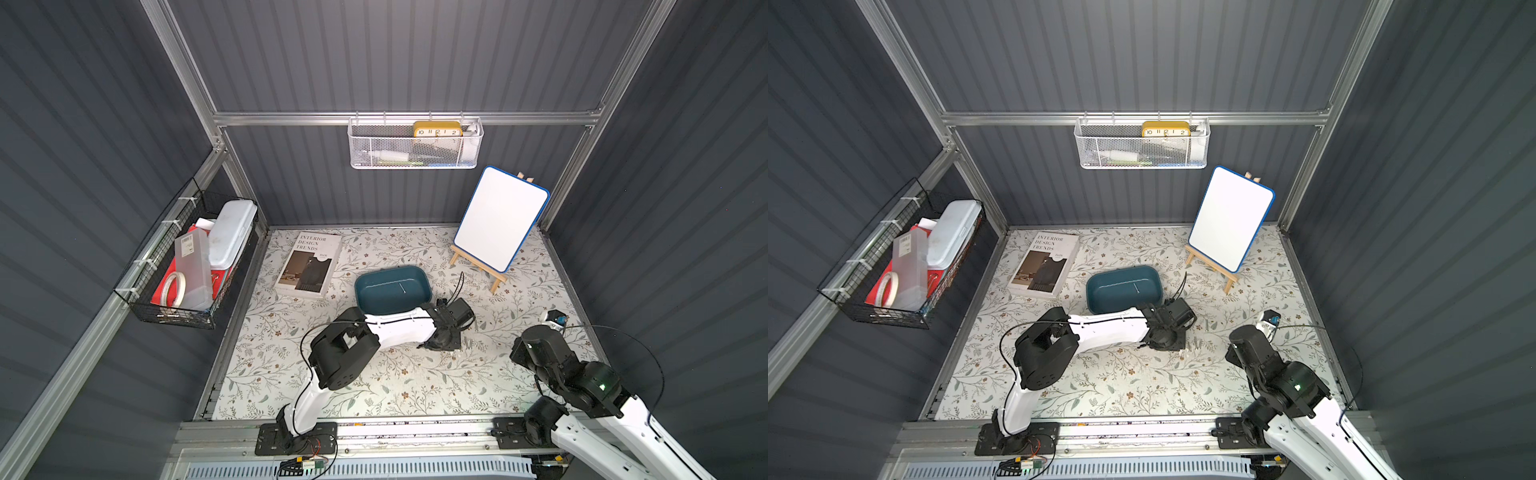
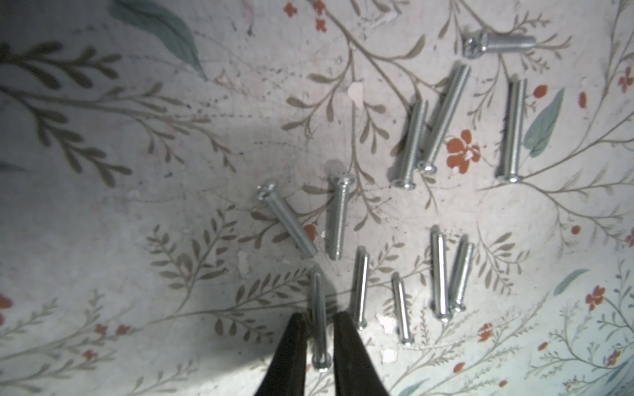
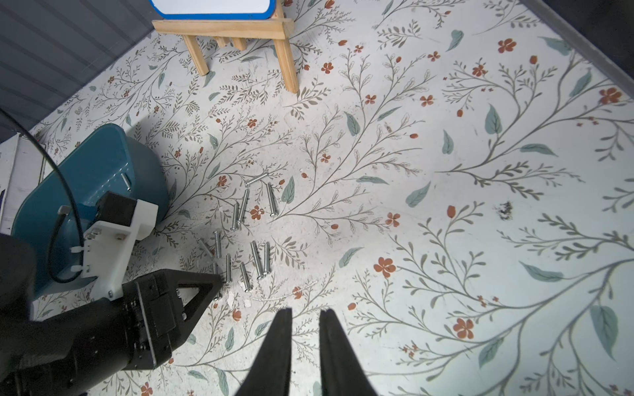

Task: Take out the screws from the storage box
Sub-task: Place the screw at the center of the board.

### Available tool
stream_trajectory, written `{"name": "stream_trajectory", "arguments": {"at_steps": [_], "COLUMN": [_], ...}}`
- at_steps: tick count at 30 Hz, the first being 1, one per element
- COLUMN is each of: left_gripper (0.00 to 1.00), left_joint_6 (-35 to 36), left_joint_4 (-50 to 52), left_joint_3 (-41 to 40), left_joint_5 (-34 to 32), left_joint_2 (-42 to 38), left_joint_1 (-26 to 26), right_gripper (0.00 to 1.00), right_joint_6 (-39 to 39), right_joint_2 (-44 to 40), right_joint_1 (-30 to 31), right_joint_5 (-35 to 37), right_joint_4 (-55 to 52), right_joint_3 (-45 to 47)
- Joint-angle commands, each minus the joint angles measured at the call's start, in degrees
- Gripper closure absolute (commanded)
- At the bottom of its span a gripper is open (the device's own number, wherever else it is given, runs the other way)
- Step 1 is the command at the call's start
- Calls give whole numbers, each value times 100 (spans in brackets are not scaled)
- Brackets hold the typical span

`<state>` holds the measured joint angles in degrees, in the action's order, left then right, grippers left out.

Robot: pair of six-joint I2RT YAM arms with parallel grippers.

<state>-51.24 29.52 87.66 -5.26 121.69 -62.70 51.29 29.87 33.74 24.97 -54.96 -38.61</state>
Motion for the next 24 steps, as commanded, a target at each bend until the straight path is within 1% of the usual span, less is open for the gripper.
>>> {"name": "stream_trajectory", "arguments": {"at_steps": [1,4,8,10,13,19,24], "left_gripper": [74,59,50,49,48,50,51], "left_joint_6": [-61,5,112,185,299,695,1069], "left_joint_4": [368,802,1275,1447,1548,1317,920], "left_joint_3": [230,779,1583,1891,1980,1465,1105], "left_joint_5": [-132,-293,-526,-601,-695,-969,-1010], "left_joint_2": [-19,-74,-262,-389,-669,-1158,-1076], "left_joint_1": [-6,-6,40,152,464,1471,2331], "right_gripper": [79,79,79,79,79,79,79], "right_joint_6": [53,54,45,23,-17,-125,-172], "right_joint_2": [36,67,106,130,202,561,1064], "right_joint_1": [-15,-16,-15,-10,-11,-14,-10], "right_joint_5": [131,125,69,15,-45,-76,-61], "right_joint_4": [-95,-102,-24,67,210,568,882], "right_joint_3": [82,81,106,136,173,163,99]}}
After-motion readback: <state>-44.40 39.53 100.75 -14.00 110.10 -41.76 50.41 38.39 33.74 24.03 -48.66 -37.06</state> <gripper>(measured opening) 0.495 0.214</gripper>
